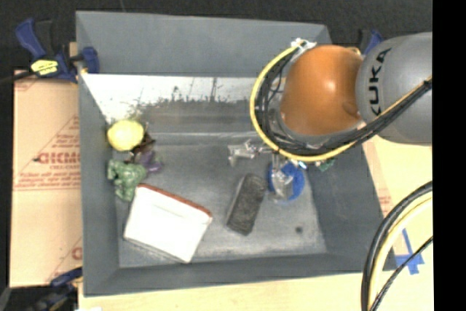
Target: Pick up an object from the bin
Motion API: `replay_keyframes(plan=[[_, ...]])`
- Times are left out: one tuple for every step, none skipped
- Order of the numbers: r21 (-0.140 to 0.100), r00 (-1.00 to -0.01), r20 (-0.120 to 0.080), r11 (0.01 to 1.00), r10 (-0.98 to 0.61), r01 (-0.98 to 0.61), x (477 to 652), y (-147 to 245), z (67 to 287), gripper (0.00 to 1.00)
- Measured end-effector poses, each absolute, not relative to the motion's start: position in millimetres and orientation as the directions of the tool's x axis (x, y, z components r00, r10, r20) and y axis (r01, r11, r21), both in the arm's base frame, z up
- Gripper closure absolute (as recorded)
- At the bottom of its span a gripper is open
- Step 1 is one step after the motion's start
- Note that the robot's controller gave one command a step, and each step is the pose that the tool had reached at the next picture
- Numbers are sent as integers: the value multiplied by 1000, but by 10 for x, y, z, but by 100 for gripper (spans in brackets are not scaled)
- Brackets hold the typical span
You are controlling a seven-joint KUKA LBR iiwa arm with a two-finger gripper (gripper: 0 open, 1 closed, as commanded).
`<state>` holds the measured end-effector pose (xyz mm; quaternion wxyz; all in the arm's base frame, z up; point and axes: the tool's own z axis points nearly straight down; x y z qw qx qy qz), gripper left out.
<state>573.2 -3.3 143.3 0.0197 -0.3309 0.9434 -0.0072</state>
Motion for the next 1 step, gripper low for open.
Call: replay_keyframes(plan=[[-3, -983, -45, 984, -178, -178, 5341, -48, 1213, 0]])
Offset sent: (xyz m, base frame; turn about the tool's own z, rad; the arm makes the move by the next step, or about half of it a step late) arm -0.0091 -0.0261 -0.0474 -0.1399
